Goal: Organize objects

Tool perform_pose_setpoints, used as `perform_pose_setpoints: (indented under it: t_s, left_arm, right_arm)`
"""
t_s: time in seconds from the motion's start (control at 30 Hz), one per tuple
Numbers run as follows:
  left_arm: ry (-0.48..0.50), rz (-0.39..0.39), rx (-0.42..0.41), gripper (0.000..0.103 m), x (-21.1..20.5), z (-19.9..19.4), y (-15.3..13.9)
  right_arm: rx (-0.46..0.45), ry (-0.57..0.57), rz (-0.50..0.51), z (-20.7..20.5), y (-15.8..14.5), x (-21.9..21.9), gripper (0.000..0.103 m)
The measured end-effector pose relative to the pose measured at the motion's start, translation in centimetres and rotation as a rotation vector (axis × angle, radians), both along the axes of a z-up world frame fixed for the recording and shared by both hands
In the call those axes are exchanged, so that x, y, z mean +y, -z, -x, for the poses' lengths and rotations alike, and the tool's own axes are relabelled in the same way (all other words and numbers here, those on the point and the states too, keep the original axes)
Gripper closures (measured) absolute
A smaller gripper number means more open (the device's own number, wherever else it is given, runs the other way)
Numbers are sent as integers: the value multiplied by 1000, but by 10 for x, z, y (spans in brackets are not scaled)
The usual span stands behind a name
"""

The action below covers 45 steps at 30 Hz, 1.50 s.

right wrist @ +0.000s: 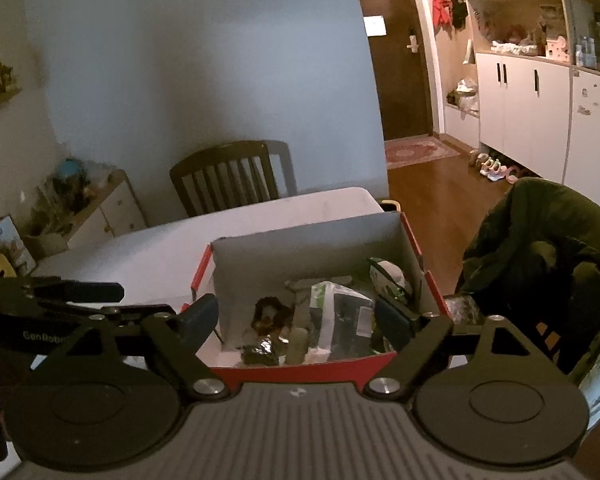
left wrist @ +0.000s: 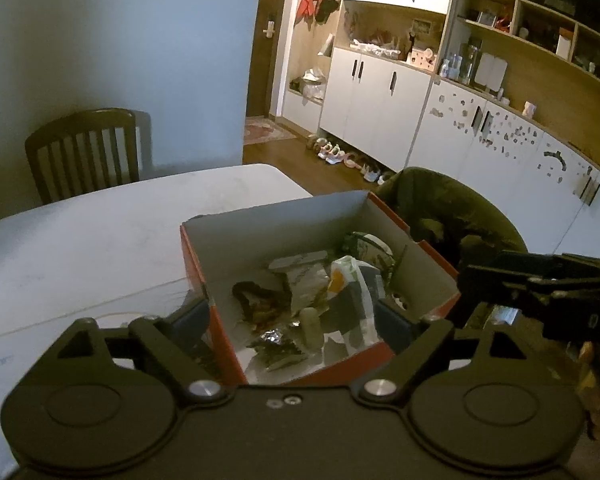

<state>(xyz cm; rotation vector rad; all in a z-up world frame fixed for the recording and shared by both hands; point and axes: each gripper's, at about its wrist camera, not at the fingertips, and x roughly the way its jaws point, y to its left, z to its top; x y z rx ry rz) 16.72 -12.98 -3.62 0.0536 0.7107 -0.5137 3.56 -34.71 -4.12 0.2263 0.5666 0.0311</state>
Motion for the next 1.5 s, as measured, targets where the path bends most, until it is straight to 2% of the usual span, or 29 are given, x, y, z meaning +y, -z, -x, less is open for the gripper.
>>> perform_pose_setpoints:
  t_s: [0.17,0.4,0.6,0.87,1.13,1.5]
  left_arm:
    - [8,27,-14,1,11,10,-4]
    - [22,30,-39,0,18,22,-10]
    - [41,55,-50,0,23,31,-11]
    - [45,47,-50,0,27,33,-7]
    - [54,56,-44,1,30,32,-6]
    - [60,51,-42,1,34,32,-5]
  right_arm:
    - [-27,14,11,10,-4,11,15]
    - [-28,36,19,19,-6,21,14]
    - [-19,63,27,24,-4,27,9]
    - [-20,84,21,30,-3,32,8]
    - [14,116,38,28,-3,37,3]
    - [11,138,73,29,-3,44,3]
